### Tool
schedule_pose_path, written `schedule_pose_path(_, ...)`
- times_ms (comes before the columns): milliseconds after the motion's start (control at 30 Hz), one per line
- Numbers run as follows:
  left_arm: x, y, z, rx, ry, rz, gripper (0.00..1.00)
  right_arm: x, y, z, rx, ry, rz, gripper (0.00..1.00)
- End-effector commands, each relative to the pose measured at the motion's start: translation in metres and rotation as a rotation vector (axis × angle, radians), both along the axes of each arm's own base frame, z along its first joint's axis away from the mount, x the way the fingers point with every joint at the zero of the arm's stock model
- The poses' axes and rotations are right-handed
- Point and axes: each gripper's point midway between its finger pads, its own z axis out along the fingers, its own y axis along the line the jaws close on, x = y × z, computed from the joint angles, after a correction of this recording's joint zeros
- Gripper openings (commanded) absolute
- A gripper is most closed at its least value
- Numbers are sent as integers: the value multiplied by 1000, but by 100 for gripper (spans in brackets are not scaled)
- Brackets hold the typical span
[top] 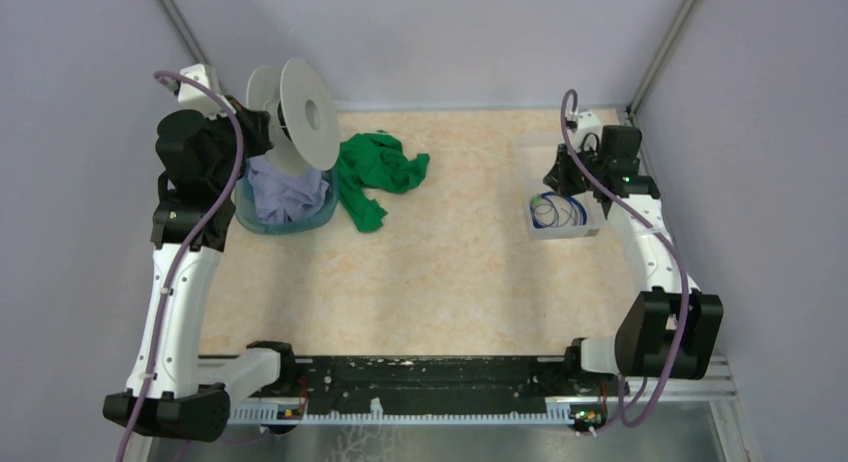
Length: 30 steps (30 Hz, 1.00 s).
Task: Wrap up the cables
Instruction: Wrap the cable around the cable reel.
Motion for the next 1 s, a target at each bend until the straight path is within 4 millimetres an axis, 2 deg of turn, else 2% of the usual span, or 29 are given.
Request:
schedule_pose_path(0, -1, 8, 44, -16, -145, 31, 0, 3, -19, 24, 4, -65, -17, 0)
schedule_pose_path(100, 1, 0, 39, -25, -137, -13, 0, 0, -12, 25, 30, -69, 34, 0)
schedule_pose_path(233, 6, -14, 28, -38, -116, -85, 0, -6, 10, 26, 79, -57, 116, 0)
schedule_pose_path(467, 4, -39, 11, -83, -81, -219, 0, -15, 71, 25, 93, -81, 292, 0)
schedule_pose_path(567, 0, -54, 8, -113, -71, -304, 0, -23, 97, 14, 101, -58, 393, 0)
schedule_pose_path(667, -3, -61, 11, -124, -78, -345, 0, -32, 119, -2, 99, -28, 474, 0)
schedule_pose_path(867, -10, -71, 13, -143, -81, -406, 0, -47, 147, -32, 93, 54, 587, 3)
schedule_pose_path(967, -9, -73, 5, -153, -66, -416, 0, -56, 159, -36, 118, 73, 652, 4)
